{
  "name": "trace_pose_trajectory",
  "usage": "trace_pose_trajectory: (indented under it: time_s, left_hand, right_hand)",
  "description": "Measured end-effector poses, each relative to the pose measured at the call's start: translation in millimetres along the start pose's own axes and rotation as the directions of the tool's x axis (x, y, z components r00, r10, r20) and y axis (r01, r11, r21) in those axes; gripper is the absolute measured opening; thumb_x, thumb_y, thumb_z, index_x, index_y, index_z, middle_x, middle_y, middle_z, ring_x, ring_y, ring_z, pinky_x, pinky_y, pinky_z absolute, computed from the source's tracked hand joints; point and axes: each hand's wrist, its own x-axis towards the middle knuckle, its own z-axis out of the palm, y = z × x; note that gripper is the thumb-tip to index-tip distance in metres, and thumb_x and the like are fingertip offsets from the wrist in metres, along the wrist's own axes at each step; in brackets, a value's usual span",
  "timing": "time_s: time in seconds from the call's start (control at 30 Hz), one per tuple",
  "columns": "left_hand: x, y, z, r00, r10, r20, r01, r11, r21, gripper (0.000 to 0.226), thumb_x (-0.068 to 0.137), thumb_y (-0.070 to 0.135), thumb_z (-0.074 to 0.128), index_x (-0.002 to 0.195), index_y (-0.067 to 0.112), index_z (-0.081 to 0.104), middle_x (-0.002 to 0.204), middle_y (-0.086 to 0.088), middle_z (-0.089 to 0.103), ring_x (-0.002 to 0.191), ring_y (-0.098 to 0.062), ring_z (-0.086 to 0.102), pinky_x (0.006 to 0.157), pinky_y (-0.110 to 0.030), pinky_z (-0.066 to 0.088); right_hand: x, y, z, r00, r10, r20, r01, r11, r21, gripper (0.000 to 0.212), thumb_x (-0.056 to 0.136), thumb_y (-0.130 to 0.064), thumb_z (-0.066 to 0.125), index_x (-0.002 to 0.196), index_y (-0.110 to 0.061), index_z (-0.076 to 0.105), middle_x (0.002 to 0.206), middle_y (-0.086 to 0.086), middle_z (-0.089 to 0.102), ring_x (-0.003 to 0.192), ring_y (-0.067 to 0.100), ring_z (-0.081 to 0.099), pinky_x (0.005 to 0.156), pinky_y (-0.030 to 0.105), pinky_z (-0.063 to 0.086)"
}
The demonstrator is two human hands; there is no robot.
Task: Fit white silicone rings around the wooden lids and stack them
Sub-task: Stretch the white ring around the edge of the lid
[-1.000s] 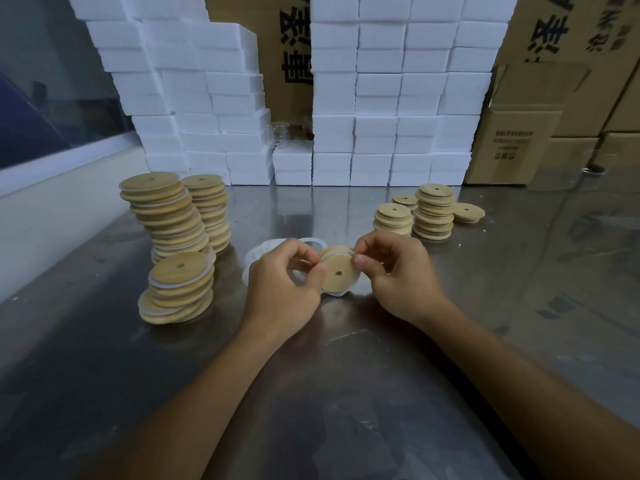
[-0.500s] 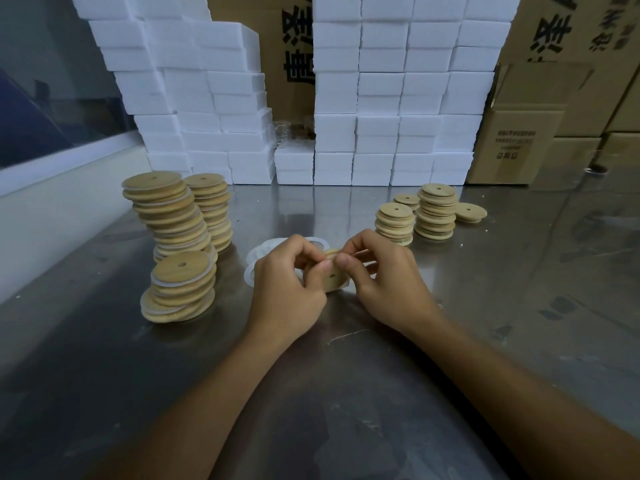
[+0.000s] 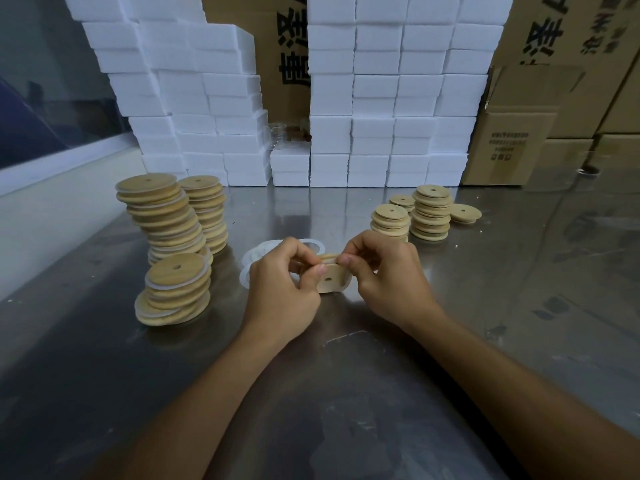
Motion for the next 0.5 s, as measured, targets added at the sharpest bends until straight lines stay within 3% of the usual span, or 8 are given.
trace_pose_trajectory:
  time_s: [0.1, 0.17, 0.23, 0.37, 0.5]
  left_hand:
    - [1.5, -5.4, 0.8, 0.997, -0.079, 0.002, 0.079, 0.993, -0.087, 0.032, 0.082, 0.006, 0.074, 0.072, 0.03, 0.056, 0.077, 0.013, 0.063, 0.081, -0.012, 0.066, 0.069, -0.041, 0.06]
    - [3.3, -9.4, 1.2, 0.989, -0.15, -0.001, 0.148, 0.976, -0.163, 0.03, 0.083, 0.003, 0.072, 0.07, 0.026, 0.058, 0.075, 0.006, 0.065, 0.078, -0.018, 0.069, 0.066, -0.048, 0.06]
    - [4.6, -11.7, 1.7, 0.98, -0.198, -0.003, 0.192, 0.956, -0.222, 0.03, 0.084, 0.0, 0.071, 0.069, 0.023, 0.059, 0.075, -0.001, 0.067, 0.072, -0.019, 0.07, 0.061, -0.045, 0.061]
    - [5.1, -10.7, 3.9, 0.97, -0.241, 0.02, 0.236, 0.926, -0.293, 0.029, 0.086, -0.003, 0.068, 0.069, 0.019, 0.058, 0.075, -0.004, 0.066, 0.064, -0.015, 0.071, 0.048, -0.024, 0.056]
    - [6.4, -12.8, 6.4, 0.951, -0.304, 0.048, 0.299, 0.876, -0.38, 0.027, 0.087, -0.004, 0.066, 0.07, 0.016, 0.058, 0.078, -0.005, 0.062, 0.071, -0.018, 0.071, 0.052, -0.027, 0.057]
  right_hand:
    - [-0.4, 2.3, 0.4, 0.999, 0.04, 0.017, -0.041, 0.998, 0.053, 0.006, 0.089, -0.013, 0.07, 0.086, -0.009, 0.068, 0.078, -0.006, 0.069, 0.075, 0.003, 0.063, 0.064, 0.016, 0.051]
    - [-0.9, 5.0, 0.4, 0.995, 0.086, 0.042, -0.089, 0.994, 0.061, 0.008, 0.09, -0.016, 0.069, 0.087, -0.01, 0.068, 0.079, -0.007, 0.069, 0.074, 0.002, 0.063, 0.063, 0.015, 0.051]
    - [-0.9, 7.8, 0.3, 0.99, 0.127, 0.068, -0.131, 0.99, 0.061, 0.007, 0.091, -0.018, 0.069, 0.085, -0.013, 0.067, 0.078, -0.005, 0.069, 0.071, 0.008, 0.063, 0.06, 0.02, 0.051]
    - [0.3, 8.6, 1.0, 0.985, 0.159, 0.064, -0.164, 0.983, 0.084, 0.01, 0.091, -0.012, 0.068, 0.082, -0.015, 0.065, 0.078, -0.002, 0.069, 0.071, 0.01, 0.065, 0.063, 0.024, 0.055]
    - [1.8, 6.2, 1.7, 0.971, 0.233, 0.056, -0.24, 0.95, 0.199, 0.011, 0.091, -0.005, 0.065, 0.081, -0.008, 0.067, 0.079, 0.01, 0.071, 0.079, 0.028, 0.069, 0.075, 0.041, 0.06]
